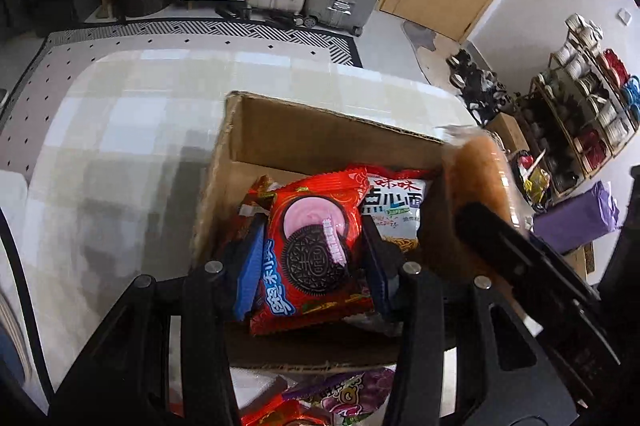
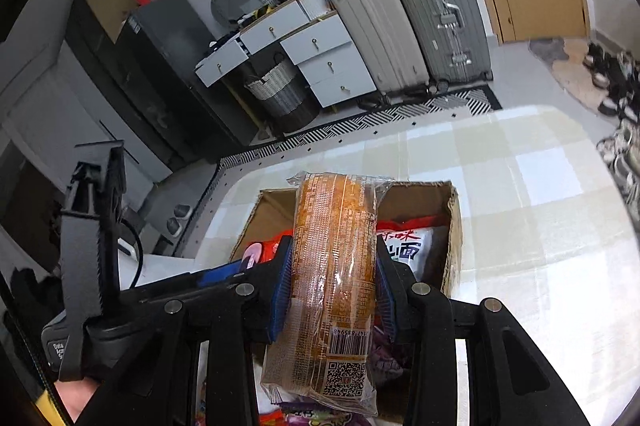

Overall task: Organize snacks
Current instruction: 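Lower both packs into the box and open both grippers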

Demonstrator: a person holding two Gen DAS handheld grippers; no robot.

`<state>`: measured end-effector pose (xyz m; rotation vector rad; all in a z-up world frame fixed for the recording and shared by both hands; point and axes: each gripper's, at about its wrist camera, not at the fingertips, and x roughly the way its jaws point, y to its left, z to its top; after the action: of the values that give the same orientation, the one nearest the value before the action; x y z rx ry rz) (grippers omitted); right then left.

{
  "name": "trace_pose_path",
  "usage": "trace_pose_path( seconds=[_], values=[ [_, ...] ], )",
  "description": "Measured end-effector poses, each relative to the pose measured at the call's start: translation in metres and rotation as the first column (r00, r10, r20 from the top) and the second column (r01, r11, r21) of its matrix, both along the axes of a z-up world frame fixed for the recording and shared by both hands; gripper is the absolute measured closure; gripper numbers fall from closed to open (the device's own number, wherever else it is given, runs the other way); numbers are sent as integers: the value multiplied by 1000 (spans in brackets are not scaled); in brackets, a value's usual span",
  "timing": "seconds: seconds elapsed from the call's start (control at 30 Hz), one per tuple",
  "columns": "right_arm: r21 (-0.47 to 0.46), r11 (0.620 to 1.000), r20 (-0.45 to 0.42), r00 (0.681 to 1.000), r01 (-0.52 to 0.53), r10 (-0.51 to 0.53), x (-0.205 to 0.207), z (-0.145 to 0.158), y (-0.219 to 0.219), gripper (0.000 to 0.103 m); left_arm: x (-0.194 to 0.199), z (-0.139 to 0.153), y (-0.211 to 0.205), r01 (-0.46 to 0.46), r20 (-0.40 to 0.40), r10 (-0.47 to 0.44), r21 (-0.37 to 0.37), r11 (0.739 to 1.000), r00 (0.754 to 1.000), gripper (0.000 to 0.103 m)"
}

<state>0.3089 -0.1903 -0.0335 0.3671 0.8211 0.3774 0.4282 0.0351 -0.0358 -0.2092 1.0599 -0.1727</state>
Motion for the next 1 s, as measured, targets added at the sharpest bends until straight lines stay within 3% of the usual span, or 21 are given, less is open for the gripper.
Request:
trace_pose_path(
  seconds=[0.27, 0.4, 0.7, 1.0],
  values=[
    [-34, 999, -3, 1000, -13, 13, 5, -19, 1, 66, 12, -27, -1, -9, -42, 9, 6, 1000, 999, 61],
    [-54, 998, -1, 1000, -14, 14, 7, -22, 4, 65, 16, -30, -6, 14, -29, -12, 42, 999, 999, 61],
    [-60, 998, 18, 1000, -12, 13, 4, -22, 5, 65, 15, -32, 4, -7, -33, 7, -3, 1000, 999, 61],
    [-79, 997, 22, 1000, -17, 19, -6, -12, 5, 65, 3, -30, 3, 0, -37, 1, 26, 1000, 999, 59]
  ],
)
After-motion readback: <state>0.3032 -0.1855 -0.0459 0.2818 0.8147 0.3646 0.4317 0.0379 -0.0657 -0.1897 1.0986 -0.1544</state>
